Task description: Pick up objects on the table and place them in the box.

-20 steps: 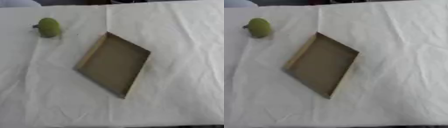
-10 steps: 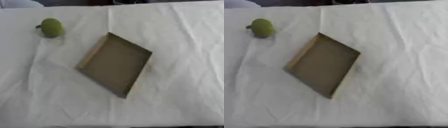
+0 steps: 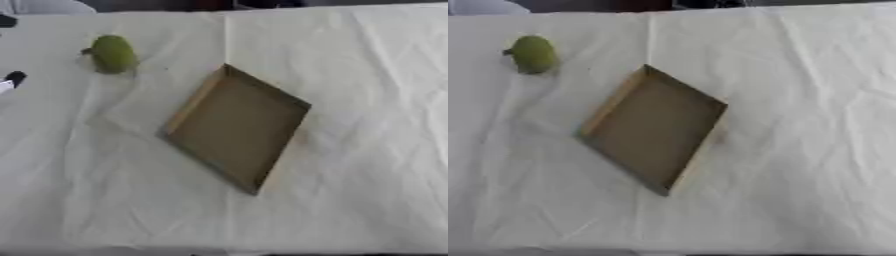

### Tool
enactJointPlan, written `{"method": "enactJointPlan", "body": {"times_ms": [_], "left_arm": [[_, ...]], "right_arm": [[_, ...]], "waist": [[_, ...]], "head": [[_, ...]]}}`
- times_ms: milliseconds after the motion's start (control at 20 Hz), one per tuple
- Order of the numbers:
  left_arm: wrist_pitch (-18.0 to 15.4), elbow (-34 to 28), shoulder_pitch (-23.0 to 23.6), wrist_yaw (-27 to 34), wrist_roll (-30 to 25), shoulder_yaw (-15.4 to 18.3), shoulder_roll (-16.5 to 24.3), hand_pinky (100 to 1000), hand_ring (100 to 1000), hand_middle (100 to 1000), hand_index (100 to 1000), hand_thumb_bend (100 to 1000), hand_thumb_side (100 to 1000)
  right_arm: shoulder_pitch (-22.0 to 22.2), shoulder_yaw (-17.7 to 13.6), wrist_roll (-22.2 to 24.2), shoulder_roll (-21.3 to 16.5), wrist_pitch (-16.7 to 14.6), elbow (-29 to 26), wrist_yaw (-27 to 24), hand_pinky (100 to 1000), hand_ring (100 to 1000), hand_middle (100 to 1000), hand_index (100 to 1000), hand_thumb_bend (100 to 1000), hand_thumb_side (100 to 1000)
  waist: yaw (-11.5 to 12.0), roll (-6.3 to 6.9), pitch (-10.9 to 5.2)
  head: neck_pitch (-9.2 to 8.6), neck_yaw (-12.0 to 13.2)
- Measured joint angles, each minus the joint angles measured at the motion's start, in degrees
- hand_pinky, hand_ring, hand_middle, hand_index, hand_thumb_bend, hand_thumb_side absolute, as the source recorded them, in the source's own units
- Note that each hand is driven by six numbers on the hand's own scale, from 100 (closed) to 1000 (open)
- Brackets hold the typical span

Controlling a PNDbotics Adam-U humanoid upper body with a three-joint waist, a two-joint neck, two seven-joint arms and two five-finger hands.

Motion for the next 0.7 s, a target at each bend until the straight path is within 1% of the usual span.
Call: {"method": "enactJointPlan", "body": {"times_ms": [150, 300, 450, 700], "left_arm": [[2.12, -0.65, -2.19, -2.01, -1.87, -0.32, -2.78, 867, 944, 884, 944, 367, 101], [3.32, -0.66, -3.77, -4.04, -2.73, -0.46, -4.83, 863, 942, 879, 941, 344, 100], [4.43, -0.69, -4.9, -5.99, -2.77, -0.4, -7.31, 854, 939, 875, 937, 324, 100], [6.19, -1.39, -5.98, -7.91, -3.37, 0.18, -10.8, 861, 947, 882, 940, 334, 100]], "right_arm": [[0.02, 0.25, 0.11, 0.15, 0.11, 0.0, -0.01, 763, 676, 695, 782, 100, 297], [0.13, 0.27, 0.21, 0.25, 0.21, 0.0, -0.02, 763, 676, 695, 782, 100, 297], [0.43, 0.27, 0.24, 0.33, 0.25, -0.01, -0.04, 763, 676, 695, 782, 100, 298], [0.51, 0.27, 0.31, 0.34, 0.34, -0.02, -0.07, 764, 676, 695, 782, 100, 298]], "waist": [[0.32, 0.12, -0.07], [0.59, 0.33, -0.29], [0.79, 0.34, -0.35], [0.89, 0.3, -0.35]], "head": [[0.0, 0.1], [0.05, 0.27], [0.06, 0.35], [0.07, 0.56]]}}
